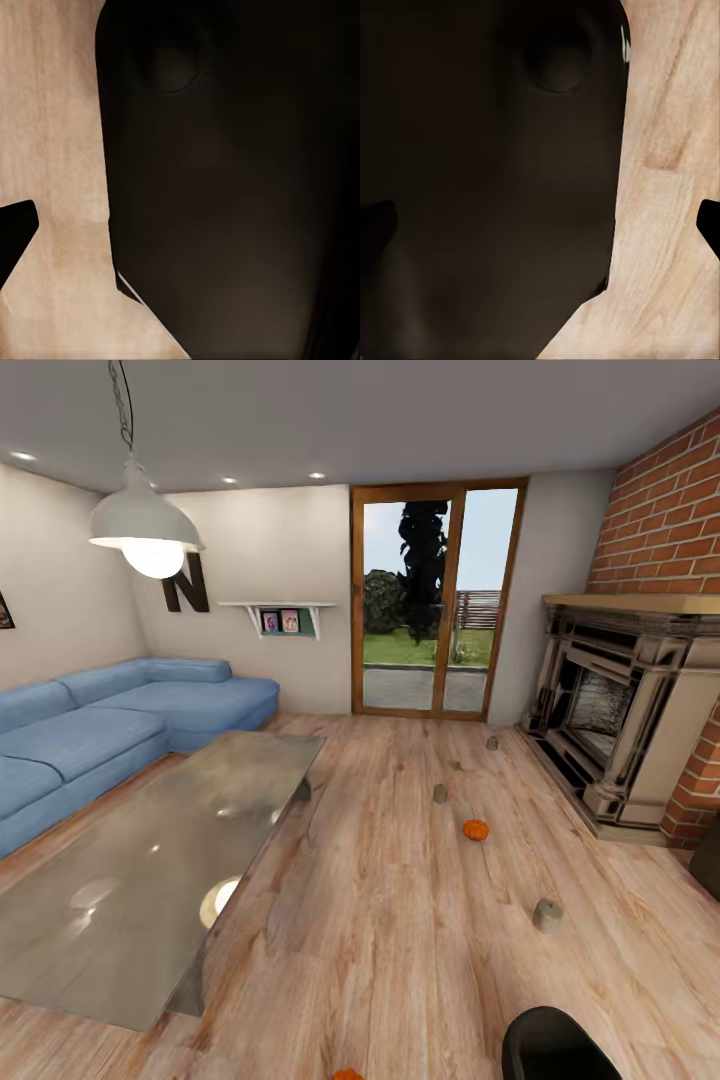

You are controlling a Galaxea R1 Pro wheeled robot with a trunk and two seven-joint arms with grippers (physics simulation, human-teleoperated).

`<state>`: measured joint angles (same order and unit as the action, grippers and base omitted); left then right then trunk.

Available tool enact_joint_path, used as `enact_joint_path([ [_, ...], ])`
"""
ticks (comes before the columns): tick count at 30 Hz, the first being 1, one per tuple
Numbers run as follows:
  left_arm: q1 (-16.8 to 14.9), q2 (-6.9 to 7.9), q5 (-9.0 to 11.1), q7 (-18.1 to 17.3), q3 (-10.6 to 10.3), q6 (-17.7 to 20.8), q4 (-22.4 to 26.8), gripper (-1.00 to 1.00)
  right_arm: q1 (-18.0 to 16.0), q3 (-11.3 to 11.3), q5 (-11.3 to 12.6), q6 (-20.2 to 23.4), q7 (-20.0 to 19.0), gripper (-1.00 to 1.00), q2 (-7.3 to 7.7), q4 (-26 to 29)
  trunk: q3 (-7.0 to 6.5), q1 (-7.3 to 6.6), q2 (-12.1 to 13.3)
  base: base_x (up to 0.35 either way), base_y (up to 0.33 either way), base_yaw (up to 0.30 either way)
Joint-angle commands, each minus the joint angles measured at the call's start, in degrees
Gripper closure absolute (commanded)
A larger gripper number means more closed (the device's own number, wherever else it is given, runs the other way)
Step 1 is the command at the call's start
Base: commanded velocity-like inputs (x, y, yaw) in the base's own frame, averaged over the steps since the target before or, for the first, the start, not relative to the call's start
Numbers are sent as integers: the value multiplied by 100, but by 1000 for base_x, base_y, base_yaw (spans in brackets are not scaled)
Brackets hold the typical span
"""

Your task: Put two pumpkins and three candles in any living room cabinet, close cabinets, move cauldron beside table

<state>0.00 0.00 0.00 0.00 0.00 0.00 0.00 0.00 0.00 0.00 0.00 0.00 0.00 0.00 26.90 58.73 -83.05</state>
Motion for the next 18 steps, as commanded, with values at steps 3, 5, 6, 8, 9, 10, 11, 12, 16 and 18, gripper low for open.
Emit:
enact_joint_path([
  [3,-37,25,0,-6,-5,-22,74,-100,-49,5,-32,32,3,-100,7,-55,3,0,-3,0,0,0],
  [5,-32,51,-1,-3,-7,-24,91,-100,-65,11,-51,-1,14,-100,3,-22,3,0,-3,0,0,0],
  [6,-31,58,-1,-2,-7,-25,107,-100,-73,14,-56,-30,22,-100,2,0,3,0,-3,0,0,0],
  [8,-30,66,0,-1,-8,-29,130,-100,-85,16,-58,-82,29,-100,1,17,3,0,-3,0,0,0],
  [9,-32,68,0,0,-8,-39,134,-100,-88,17,-53,-94,31,-100,0,21,3,0,-3,0,0,0],
  [10,-30,69,0,0,-4,-62,137,-100,-89,13,-43,-104,33,-100,0,23,3,0,-3,0,0,0],
  [11,-30,69,0,0,-3,-83,138,-100,-90,12,-35,-116,34,-100,0,24,3,0,-3,0,0,0],
  [12,-30,70,0,0,-2,-104,139,-100,-91,11,-29,-149,34,-100,0,25,3,0,-3,0,0,0],
  [16,-32,70,0,0,-3,-162,140,-100,-91,16,-55,-277,37,-100,0,26,3,0,-3,0,0,0],
  [18,-31,70,-2,0,-6,-169,141,-100,-91,17,-66,-341,40,-100,0,26,3,0,-3,0,0,0],
])
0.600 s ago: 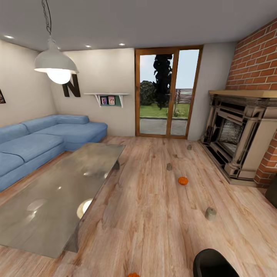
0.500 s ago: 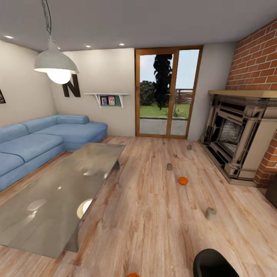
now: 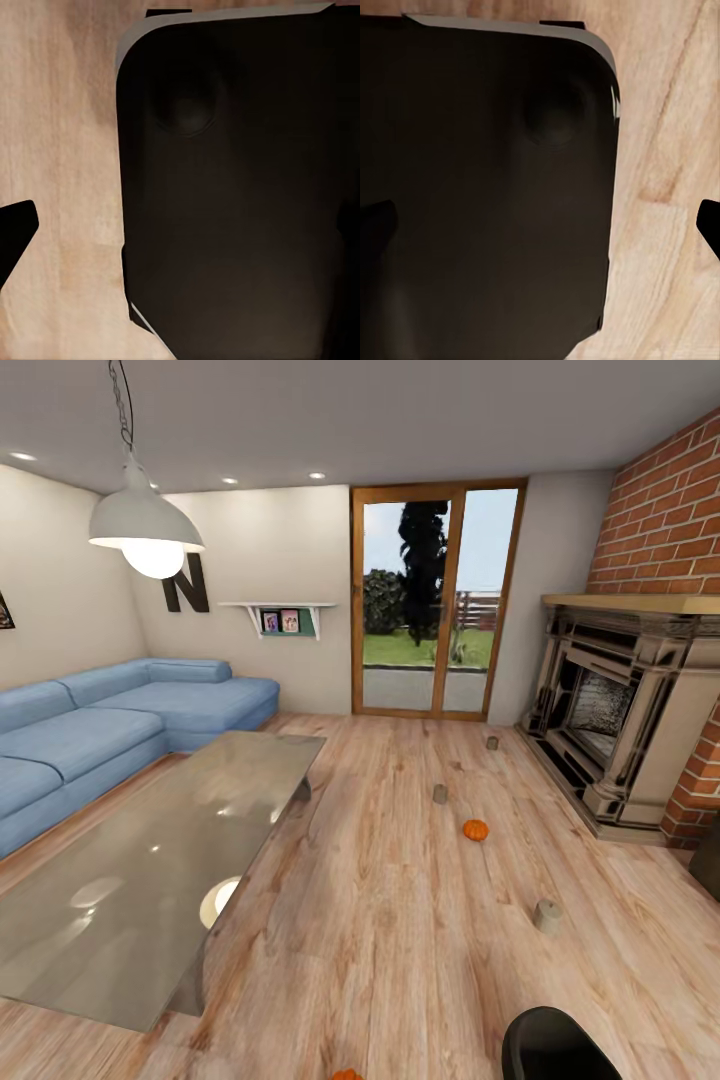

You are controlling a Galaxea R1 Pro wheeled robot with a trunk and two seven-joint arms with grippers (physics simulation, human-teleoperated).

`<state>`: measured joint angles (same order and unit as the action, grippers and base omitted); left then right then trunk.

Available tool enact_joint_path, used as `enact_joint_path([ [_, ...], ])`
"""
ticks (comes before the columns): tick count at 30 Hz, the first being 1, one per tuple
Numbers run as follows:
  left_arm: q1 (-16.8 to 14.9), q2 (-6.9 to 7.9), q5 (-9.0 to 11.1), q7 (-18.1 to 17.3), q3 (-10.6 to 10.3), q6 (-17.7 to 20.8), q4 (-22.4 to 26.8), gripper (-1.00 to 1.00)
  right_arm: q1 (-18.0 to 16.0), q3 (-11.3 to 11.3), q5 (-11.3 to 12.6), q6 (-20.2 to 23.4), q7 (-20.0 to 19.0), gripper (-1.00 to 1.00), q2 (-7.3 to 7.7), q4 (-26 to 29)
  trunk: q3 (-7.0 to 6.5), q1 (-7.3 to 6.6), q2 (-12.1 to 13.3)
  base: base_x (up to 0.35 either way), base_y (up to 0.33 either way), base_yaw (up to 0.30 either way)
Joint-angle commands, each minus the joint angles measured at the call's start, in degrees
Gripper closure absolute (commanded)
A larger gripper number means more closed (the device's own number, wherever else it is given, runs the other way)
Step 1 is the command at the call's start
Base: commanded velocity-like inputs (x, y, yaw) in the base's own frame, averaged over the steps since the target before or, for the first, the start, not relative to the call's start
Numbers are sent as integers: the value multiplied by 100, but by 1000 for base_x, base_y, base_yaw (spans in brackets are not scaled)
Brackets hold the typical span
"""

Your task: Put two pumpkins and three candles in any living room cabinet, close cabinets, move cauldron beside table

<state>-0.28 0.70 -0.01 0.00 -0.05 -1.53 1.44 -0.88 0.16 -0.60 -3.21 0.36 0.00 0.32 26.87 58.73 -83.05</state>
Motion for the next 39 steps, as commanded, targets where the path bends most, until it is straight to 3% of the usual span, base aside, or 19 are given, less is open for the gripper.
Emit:
enact_joint_path([
  [1,-1,0,-3,0,-5,-19,-3,-100,-4,3,-11,-52,5,-100,0,-5,4,0,-3,0,0,-25],
  [20,-1,1,-7,0,-33,-37,-3,-100,-6,3,-8,-101,-33,-100,1,-5,-104,0,-3,0,0,-203],
  [39,-1,-24,-21,0,-24,-48,-3,-100,-3,-7,68,-77,16,-100,1,-10,-107,0,-3,-195,-88,-9],
])
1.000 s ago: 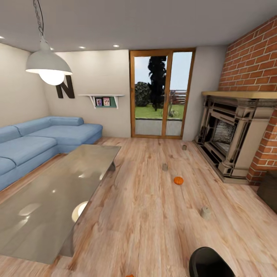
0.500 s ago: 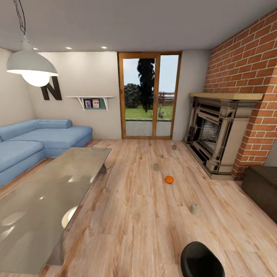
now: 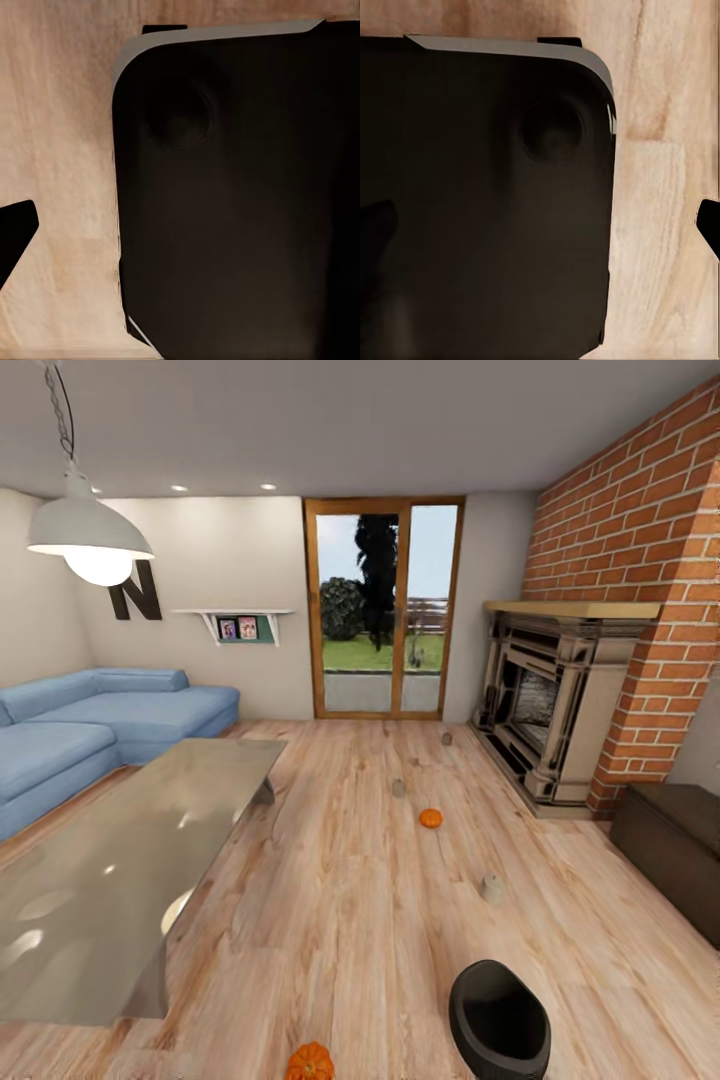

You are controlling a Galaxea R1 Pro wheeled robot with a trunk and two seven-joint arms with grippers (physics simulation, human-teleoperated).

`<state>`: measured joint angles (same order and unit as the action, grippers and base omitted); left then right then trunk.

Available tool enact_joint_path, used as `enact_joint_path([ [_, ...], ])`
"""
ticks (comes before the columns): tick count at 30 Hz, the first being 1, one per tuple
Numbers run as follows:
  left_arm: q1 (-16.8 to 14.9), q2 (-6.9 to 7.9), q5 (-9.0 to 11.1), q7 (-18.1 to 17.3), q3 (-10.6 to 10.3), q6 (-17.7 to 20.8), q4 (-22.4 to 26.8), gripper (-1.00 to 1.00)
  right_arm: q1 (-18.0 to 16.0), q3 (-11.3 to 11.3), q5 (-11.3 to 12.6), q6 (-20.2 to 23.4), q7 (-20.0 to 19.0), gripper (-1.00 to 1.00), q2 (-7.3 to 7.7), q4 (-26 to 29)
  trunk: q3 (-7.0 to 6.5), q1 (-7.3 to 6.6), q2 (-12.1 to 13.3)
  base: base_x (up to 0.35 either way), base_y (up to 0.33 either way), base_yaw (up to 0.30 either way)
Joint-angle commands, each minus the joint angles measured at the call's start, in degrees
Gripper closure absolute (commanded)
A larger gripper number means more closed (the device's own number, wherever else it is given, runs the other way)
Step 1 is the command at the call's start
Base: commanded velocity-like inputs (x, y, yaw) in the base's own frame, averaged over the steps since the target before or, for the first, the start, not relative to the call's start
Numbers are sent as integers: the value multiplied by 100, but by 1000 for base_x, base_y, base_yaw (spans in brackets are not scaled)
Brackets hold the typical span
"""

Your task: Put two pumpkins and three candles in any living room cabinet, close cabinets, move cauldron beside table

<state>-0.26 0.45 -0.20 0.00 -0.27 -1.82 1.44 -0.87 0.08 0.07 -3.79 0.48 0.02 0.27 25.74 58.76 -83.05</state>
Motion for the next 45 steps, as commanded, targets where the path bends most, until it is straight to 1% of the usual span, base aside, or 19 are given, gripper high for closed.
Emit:
enact_joint_path([
  [1,-4,-1,-7,0,-4,-19,-3,-100,-5,1,1,-20,5,-100,0,-6,6,-3,-3,-253,-195,0],
  [5,-7,-35,-28,-8,-21,-88,12,-100,-4,1,3,-38,-1,-100,-1,-2,6,-3,-3,-165,-132,0],
  [9,-8,-91,-29,-40,-14,-646,54,-100,-3,-15,8,-68,-8,-100,-1,1,6,-3,-3,-39,-31,0],
  [11,-9,-156,-24,-44,-10,-1089,139,-100,-6,-27,13,-100,-8,-100,-2,18,6,-3,-3,-11,-9,0],
  [12,-9,-192,-10,-23,-8,-1240,295,-100,-5,-31,15,-152,-6,-100,-2,27,6,-3,-3,-6,-5,0],
  [13,-9,-205,-2,-17,-6,-1291,400,-100,-6,-34,16,-193,-4,-100,-3,32,6,-3,-3,-5,-4,0],
  [15,-9,-238,16,-10,12,-1412,939,-100,-7,-43,22,-446,6,-100,-6,115,6,-3,-3,-2,-2,0],
  [17,-9,-270,38,-5,30,-1445,1570,-100,-7,-48,80,-651,29,-100,-3,284,6,-3,-3,-1,0,0],
  [18,-9,-302,55,-3,33,-1417,1891,-100,-8,-50,151,-683,47,-100,-3,395,6,-3,-3,0,0,0],
  [19,-9,-322,71,-1,34,-1382,2050,-100,-8,-48,191,-676,58,-100,-2,465,6,-3,-3,0,0,0],
  [20,-14,-370,118,3,33,-1258,2342,-100,-8,-47,259,-604,84,-100,-1,644,6,-3,-3,0,0,0],
  [22,-30,-435,230,11,25,-780,2768,-100,-9,-37,332,-250,126,-100,6,1162,6,-3,-3,0,0,0],
  [24,-109,-459,289,-10,21,-229,2898,-100,-9,-32,369,153,136,-100,24,1688,6,-3,-3,0,0,0],
  [26,-164,-487,287,-37,7,-11,2913,-100,-9,-43,400,308,130,-100,33,1990,6,-3,-3,0,0,0],
  [30,-191,-606,297,0,-10,-23,2925,-100,-9,-39,413,32,118,-100,21,2168,6,-3,-3,0,0,0],
  [32,-206,-627,309,7,-12,-9,2917,-100,-9,-32,409,-22,128,-100,16,2184,6,-3,-3,0,0,0],
  [37,-207,-624,308,-49,11,-95,2910,-100,-9,-17,396,-98,159,-100,2,2195,6,-3,-3,0,0,-62],
  [40,-204,-608,309,-64,15,-145,2907,-100,-9,-16,395,-109,160,-100,3,2197,7,-3,-3,0,0,-219],
  [45,-203,-632,313,-23,6,-184,2906,-100,-9,-42,409,-112,123,-100,26,2187,14,-3,-3,0,-45,-234],
])
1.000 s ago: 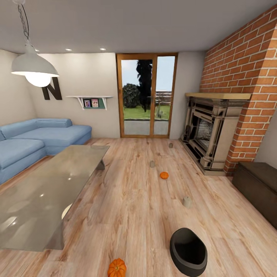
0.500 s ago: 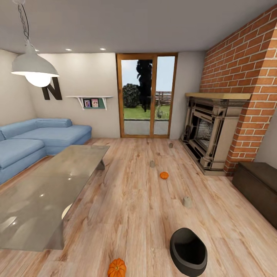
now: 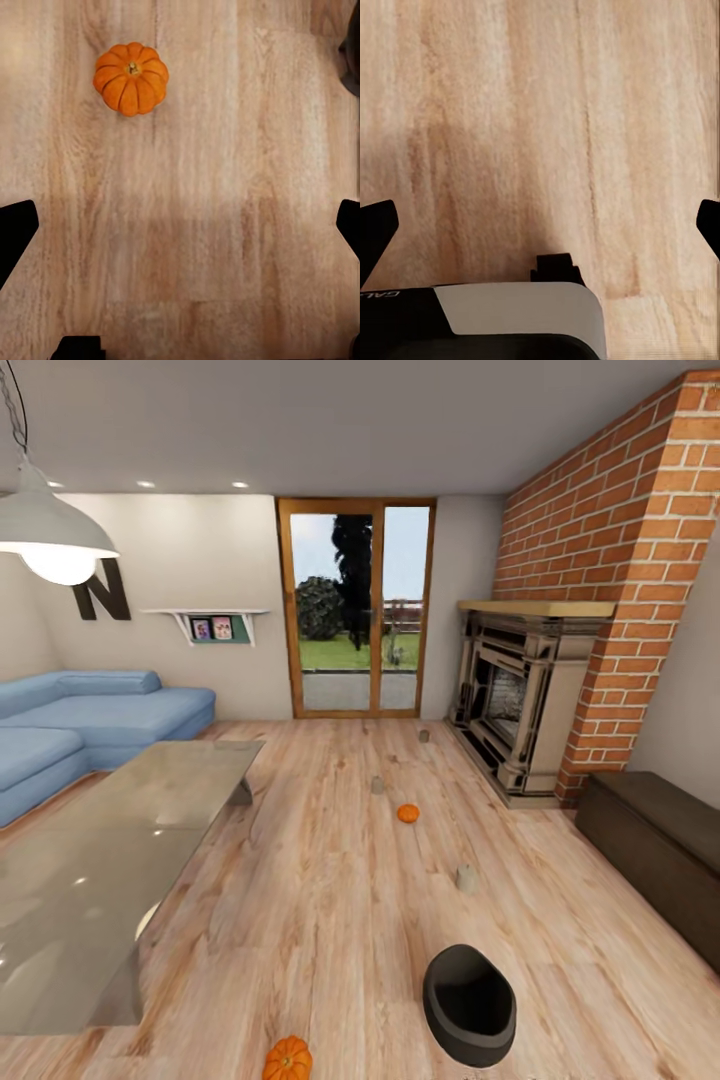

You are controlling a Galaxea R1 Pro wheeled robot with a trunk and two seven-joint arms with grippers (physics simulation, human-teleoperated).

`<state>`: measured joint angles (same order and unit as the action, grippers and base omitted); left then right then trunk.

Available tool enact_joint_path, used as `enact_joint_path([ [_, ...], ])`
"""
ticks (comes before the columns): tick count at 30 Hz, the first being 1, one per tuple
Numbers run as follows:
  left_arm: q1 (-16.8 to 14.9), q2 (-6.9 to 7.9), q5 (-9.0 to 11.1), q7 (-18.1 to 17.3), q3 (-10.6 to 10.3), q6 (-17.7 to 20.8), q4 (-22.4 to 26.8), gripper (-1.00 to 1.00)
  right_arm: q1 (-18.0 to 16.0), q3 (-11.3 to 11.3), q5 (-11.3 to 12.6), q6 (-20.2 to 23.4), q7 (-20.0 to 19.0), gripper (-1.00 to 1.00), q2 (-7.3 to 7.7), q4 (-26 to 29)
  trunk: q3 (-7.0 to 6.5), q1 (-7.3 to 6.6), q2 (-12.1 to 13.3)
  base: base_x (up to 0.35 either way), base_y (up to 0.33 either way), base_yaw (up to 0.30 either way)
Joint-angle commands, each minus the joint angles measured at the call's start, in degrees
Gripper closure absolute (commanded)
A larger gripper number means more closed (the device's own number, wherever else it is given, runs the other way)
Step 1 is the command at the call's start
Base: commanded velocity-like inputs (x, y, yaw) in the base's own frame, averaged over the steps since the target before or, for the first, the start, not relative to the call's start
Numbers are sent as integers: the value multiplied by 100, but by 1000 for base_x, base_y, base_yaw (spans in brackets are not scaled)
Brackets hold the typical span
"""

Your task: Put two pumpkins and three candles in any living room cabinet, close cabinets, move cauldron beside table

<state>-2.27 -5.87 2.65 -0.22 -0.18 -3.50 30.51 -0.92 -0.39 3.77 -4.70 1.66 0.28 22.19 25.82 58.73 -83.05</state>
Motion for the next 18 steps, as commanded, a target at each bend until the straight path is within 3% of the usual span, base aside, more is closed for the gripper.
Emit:
enact_joint_path([
  [1,-2,-1,33,7,-3,-17,-1,-100,-4,5,45,-25,3,-100,-4,-5,6,0,-3,15,-166,-101],
  [18,-2,-6,50,35,6,-19,-1,-100,-4,4,45,-40,10,-100,-27,-4,7,0,-3,54,-258,-11],
])
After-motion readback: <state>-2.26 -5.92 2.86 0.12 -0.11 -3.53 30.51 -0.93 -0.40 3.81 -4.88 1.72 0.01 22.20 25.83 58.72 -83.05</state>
